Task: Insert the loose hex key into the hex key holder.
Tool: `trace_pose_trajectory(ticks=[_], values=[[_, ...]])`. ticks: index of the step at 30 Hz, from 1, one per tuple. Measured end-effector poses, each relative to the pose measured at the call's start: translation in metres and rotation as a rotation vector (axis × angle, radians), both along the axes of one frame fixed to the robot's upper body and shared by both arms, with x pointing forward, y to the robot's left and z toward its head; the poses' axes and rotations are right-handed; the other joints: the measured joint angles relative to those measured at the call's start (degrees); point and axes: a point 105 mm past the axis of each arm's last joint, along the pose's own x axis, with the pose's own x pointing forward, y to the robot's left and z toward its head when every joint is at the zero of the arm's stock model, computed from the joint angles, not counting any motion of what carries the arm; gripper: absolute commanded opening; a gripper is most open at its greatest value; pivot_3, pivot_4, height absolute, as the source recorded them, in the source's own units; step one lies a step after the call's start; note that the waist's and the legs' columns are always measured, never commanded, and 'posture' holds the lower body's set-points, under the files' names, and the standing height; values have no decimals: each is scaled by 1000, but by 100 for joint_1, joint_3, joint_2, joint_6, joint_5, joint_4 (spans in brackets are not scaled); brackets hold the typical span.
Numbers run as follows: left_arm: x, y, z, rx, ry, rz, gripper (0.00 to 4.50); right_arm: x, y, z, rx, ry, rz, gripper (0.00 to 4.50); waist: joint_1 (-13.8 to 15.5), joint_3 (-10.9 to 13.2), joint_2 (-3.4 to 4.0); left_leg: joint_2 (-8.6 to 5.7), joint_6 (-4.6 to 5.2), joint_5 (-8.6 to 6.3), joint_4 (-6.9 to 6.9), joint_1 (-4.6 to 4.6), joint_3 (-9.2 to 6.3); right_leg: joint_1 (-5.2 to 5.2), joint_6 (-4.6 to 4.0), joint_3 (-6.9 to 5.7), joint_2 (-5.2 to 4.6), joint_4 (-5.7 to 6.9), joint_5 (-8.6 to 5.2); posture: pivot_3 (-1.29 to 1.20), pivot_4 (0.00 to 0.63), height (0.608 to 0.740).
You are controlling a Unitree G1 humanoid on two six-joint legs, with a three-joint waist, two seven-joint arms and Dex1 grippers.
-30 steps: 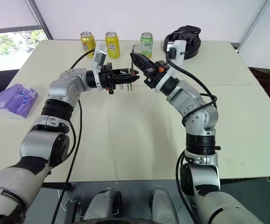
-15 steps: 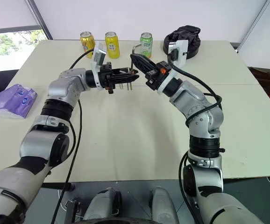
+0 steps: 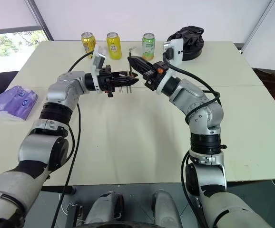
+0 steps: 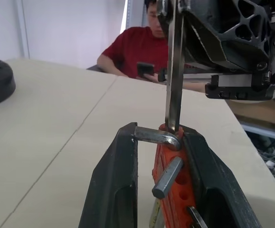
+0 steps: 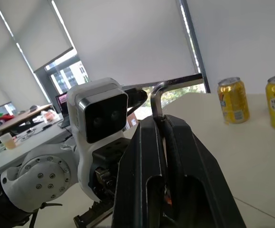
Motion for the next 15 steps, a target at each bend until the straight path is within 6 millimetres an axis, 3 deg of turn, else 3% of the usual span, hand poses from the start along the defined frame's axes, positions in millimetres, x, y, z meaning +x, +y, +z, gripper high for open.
trace_pose_trajectory(ticks=[8, 15], values=[[0, -5, 0, -8, 3, -2, 571, 7, 8, -2, -60, -25, -19, 29, 4, 0, 0, 0, 0, 0, 1, -1, 0, 0, 0, 0, 0, 0, 0, 0, 150, 739], [2, -6, 2, -21, 3, 22, 571, 12, 3, 2, -38, -38, -38, 29, 1, 0, 0, 0, -2, 1, 1, -1, 0, 0, 0, 0, 0, 0, 0, 0, 150, 739]])
